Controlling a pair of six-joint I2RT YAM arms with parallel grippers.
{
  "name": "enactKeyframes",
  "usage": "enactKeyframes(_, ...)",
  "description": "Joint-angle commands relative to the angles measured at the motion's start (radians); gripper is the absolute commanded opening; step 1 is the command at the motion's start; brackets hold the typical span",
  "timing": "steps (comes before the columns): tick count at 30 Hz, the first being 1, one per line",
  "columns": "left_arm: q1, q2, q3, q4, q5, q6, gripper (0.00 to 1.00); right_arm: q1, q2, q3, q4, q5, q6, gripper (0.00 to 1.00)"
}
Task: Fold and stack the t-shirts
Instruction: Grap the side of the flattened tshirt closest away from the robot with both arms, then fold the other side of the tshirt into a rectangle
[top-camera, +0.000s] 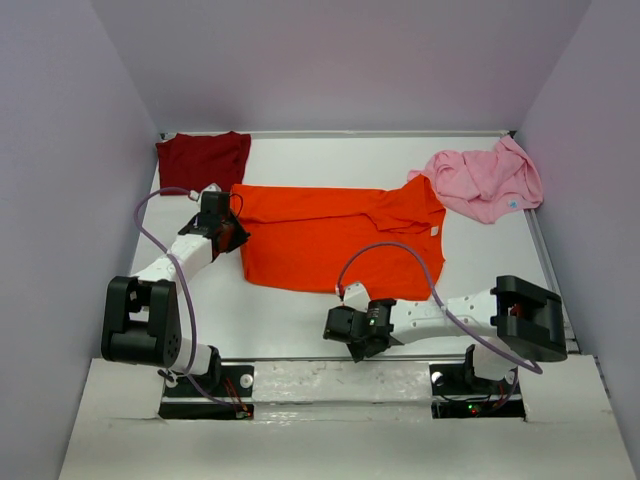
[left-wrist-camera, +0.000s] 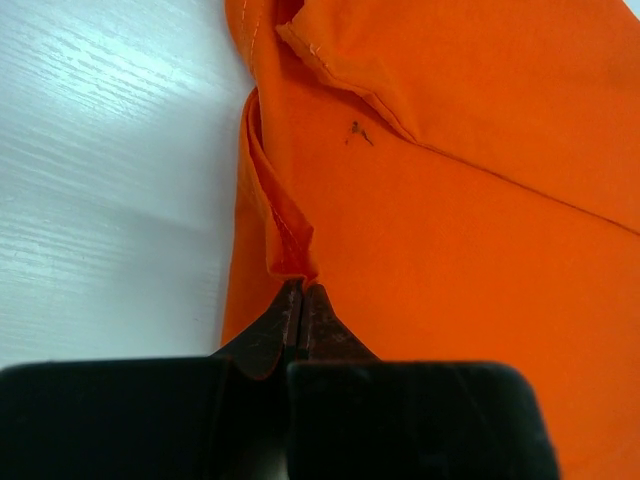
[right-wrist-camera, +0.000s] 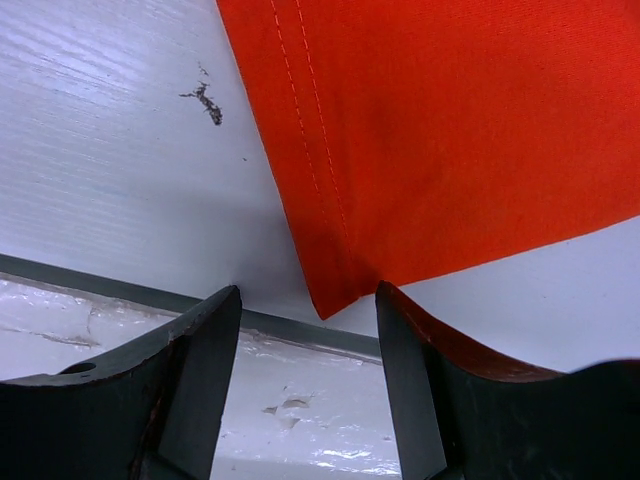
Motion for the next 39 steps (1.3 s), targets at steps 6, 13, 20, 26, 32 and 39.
enactKeyframes(6, 0.000, -0.051, 0.011, -0.004, 0.027, -0.002, 0.00, 0.011, 0.034, -0.021, 0.108, 0.011, -0.009, 0.59)
enactKeyframes(13, 0.000, -0.063, 0.013, -0.019, 0.017, 0.007, 0.00, 0.011, 0.016, -0.066, 0.145, -0.009, 0.007, 0.34)
enactKeyframes(20, 0.000, -0.069, 0.014, -0.020, 0.017, 0.004, 0.00, 0.011, -0.004, -0.076, 0.133, -0.012, 0.019, 0.21)
enactKeyframes(26, 0.001, -0.066, 0.017, -0.016, 0.017, 0.006, 0.00, 0.011, -0.030, -0.092, 0.128, -0.015, 0.022, 0.00)
enactKeyframes(32, 0.000, -0.054, 0.016, -0.007, 0.024, 0.000, 0.00, 0.011, -0.079, -0.087, 0.091, -0.001, 0.034, 0.00)
enactKeyframes(39, -0.002, -0.099, -0.013, -0.004, 0.051, -0.025, 0.00, 0.011, -0.177, -0.006, -0.005, 0.022, 0.007, 0.00)
